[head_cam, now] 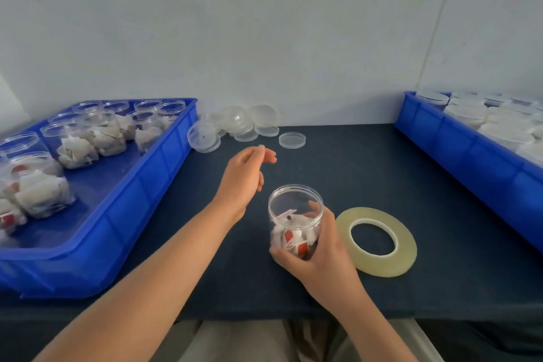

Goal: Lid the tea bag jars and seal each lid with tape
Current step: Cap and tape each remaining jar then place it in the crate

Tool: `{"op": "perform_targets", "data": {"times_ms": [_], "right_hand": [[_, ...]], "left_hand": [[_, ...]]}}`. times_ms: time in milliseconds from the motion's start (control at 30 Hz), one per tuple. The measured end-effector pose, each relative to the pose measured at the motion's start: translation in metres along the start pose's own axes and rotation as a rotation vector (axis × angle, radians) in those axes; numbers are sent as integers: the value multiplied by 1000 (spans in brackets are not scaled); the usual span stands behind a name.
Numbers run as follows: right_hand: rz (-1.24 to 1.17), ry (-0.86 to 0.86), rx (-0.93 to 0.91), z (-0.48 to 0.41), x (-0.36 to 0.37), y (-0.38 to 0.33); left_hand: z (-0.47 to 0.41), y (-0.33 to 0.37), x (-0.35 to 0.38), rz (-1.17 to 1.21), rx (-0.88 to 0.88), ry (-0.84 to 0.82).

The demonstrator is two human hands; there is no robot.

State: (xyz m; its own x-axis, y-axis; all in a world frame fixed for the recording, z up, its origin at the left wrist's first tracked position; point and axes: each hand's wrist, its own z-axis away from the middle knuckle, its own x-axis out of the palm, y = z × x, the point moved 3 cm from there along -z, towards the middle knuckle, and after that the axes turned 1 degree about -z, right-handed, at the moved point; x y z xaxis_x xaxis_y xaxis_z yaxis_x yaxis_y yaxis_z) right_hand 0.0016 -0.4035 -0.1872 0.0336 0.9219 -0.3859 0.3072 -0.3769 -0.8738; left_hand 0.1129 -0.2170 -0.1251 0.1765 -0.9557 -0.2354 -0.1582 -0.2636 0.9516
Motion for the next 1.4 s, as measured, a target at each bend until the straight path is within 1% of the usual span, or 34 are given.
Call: {"op": "perform_targets", "data": {"times_ms": [33,100,133,167,233,333,433,533,600,733,867,967,1033,1100,1133,1167,1200,1267,1300,1333,1367,1400], "right_hand": [[-6,1,-9,0,0,0],[-26,-2,-31,-1,0,1],[-34,-4,-41,-1,0,2],[-37,-5,-46,-2,1,3],[-39,-5,-42,-4,2,4],[-5,-9,-44,-8,5,5],[1,-29,-55,-12,4,6],[2,-41,-49,-14,2,6],[0,-33,-51,-13,3,6],[-26,-30,-39,-11,3,7],[-44,-23,-43,-10,2,4],[-49,-17,-35,-8,0,1],[-49,-20,-27,-7,-1,-1],[-49,-19,-13,-7,-1,-3],[-44,-19,-8,-6,-1,-3],[-38,-22,-5,-6,-2,-3],[-36,-26,0,-5,-2,-4],[-40,-28,13,-4,-2,-5],[-39,-27,19,-4,-3,-5],[-35,-27,26,-4,-2,-5],[-31,-29,33,-3,-2,-4],[-27,-30,39,-3,-3,-4]], "left_hand": [[-23,-6,7,-148,12,-24],[-72,-20,24,-541,130,-146],[-94,-29,32,-690,193,-198],[-114,-38,41,-786,238,-240],[-143,-53,58,-896,272,-301],[-174,-68,81,-1024,250,-382],[-191,-68,93,-1093,248,-419],[-188,-67,88,-1024,231,-397],[-177,-67,80,-976,261,-375],[-137,-67,59,-1040,339,-295],[-85,-69,28,-1018,237,-277],[-50,-63,11,-1013,265,-299],[-25,-59,2,-1000,280,-250],[-5,-58,-8,-978,229,-203],[5,-57,-14,-931,191,-203],[13,-54,-20,-827,148,-197],[21,-50,-26,-657,94,-170],[37,-43,-37,-185,-55,-55],[44,-43,-39,7,-134,0],[49,-46,-41,120,-185,45],[54,-47,-42,141,-207,81],[56,-50,-44,64,-187,127]]}}
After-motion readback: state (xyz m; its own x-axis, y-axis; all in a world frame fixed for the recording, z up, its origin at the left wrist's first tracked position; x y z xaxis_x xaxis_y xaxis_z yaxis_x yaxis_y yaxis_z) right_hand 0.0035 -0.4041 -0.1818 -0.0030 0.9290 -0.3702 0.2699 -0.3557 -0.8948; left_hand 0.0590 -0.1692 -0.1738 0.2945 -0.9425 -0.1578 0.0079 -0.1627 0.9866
